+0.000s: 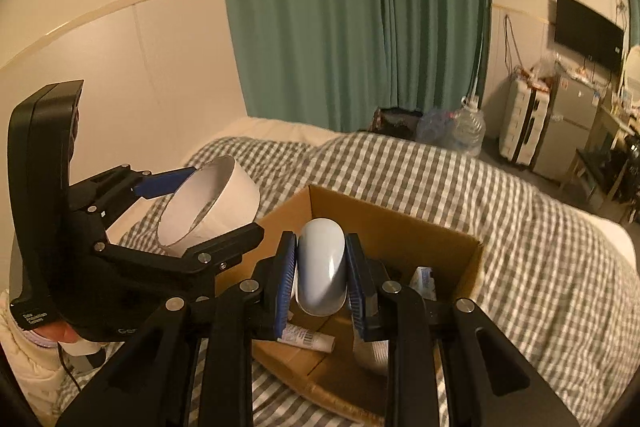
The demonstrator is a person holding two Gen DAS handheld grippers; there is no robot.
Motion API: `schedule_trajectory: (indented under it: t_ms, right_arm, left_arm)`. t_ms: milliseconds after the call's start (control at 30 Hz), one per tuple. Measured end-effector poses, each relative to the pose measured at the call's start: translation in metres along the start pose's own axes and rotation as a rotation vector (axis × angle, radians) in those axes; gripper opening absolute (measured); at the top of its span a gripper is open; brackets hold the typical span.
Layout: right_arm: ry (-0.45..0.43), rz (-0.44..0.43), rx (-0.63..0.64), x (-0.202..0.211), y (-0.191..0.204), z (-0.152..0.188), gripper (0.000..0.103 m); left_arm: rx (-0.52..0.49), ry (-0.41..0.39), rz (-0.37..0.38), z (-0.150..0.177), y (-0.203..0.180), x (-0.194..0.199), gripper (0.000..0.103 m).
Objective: Organize objects
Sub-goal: 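Carry the mouse and tape roll into the cardboard box while opening both grippers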
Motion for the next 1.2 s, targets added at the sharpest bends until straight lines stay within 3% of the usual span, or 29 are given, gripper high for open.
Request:
schedule_trajectory:
  t_ms: [367, 800, 867, 933, 1067, 1200]
  right_arm:
    - [0.075, -0.045, -0.052, -0.053, -0.024, 0.024, 0.024]
    - [0.055, -0.039, -0.076, -0.039, -0.03, 0.026, 0.024]
    - [0.043, -0.028, -0.08, -0.031, -0.032, 0.023, 0.03]
    - [0.031, -0.006, -0.083, -0.022, -0.032, 0.02, 0.046]
    - [0.013, 0.017, -0.084, -0.004, -0.034, 0.017, 0.048]
    - [-0.001, 0.052, -0.081, 0.017, -0.036, 0.009, 0.063]
  left_arm:
    - [-0.039, 0.045, -0.005, 0.013, -0.003, -0.04, 0.085]
    - [-0.079, 0.054, 0.029, 0.015, -0.018, -0.033, 0.086]
    - [-0.078, 0.063, 0.033, 0.016, -0.022, -0.031, 0.086]
    - [-0.078, 0.075, 0.032, 0.018, -0.024, -0.028, 0.087]
    - [-0.076, 0.059, 0.025, 0.015, -0.026, -0.015, 0.096]
    - [-0.058, 0.032, 0.024, 0.003, -0.022, 0.007, 0.098]
Point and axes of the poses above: each gripper's, at about its wrist camera, not at the fingertips, and x roughly against the way its jaws point, y to its left, z to its underside, the point moved 8 cm from there along -x, roughly the way its jaws point, and after that the axes turned 13 degrees about x, right-handed, at the moved point
